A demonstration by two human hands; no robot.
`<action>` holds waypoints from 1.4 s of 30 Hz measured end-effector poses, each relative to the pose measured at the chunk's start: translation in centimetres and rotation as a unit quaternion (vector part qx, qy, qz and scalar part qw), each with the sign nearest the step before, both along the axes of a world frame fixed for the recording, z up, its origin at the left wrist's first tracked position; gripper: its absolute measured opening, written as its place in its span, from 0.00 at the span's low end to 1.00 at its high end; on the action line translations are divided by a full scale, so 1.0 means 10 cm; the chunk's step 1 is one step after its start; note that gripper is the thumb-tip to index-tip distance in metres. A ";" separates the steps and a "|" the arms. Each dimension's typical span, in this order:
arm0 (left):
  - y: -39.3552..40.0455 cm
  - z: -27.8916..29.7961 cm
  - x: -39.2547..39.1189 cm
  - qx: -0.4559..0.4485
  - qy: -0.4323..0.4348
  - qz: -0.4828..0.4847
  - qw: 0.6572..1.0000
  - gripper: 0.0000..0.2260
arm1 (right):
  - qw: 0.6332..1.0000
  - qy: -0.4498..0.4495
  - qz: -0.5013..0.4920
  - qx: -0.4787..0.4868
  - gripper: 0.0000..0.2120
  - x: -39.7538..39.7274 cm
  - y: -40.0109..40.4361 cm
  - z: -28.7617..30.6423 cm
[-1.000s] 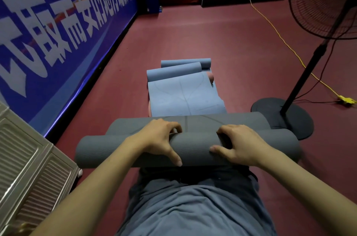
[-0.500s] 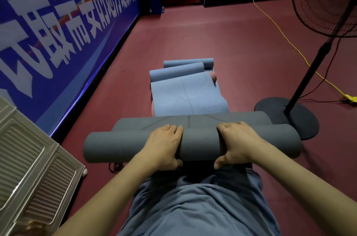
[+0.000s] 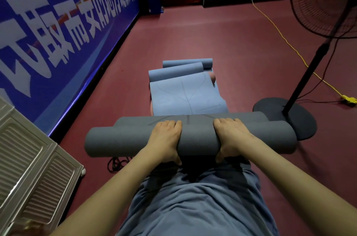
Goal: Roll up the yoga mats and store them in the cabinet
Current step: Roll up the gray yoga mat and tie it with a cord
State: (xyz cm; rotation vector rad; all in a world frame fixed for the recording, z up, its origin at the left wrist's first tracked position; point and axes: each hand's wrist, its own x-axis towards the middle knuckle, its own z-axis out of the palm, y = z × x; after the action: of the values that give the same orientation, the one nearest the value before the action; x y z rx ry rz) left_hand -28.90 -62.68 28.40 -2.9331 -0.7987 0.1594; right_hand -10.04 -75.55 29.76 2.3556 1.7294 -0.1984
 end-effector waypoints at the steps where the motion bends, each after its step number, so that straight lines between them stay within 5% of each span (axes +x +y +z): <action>1: 0.01 0.00 0.00 0.000 -0.005 -0.002 1.000 0.43 | 1.000 -0.002 0.001 0.004 0.43 0.00 0.00 0.01; 10: 0.04 0.20 -0.04 -0.016 0.019 -0.011 1.000 0.35 | 0.998 0.061 -0.006 0.000 0.39 0.05 -0.06 0.16; 18: -0.24 0.32 -0.26 -0.108 0.082 -0.011 0.991 0.36 | 0.981 0.162 -0.005 -0.110 0.45 -0.04 -0.32 0.23; 27: -0.05 0.40 -0.03 -0.170 0.119 0.019 0.978 0.35 | 0.982 0.186 0.009 -0.041 0.43 0.03 -0.29 0.18; 38: 0.31 0.32 0.10 -0.340 0.095 0.029 0.935 0.35 | 0.997 0.000 0.020 0.075 0.52 -0.45 -0.34 -0.11; 42: 0.44 0.36 0.21 -0.384 0.139 0.045 0.912 0.38 | 0.997 0.021 0.002 0.071 0.59 -0.55 -0.28 -0.08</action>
State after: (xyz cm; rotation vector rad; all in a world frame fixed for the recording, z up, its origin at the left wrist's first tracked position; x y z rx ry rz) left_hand -26.84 -58.29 31.96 -3.4212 -0.9957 1.1091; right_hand -15.50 -78.39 28.99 2.4627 1.8231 -0.1293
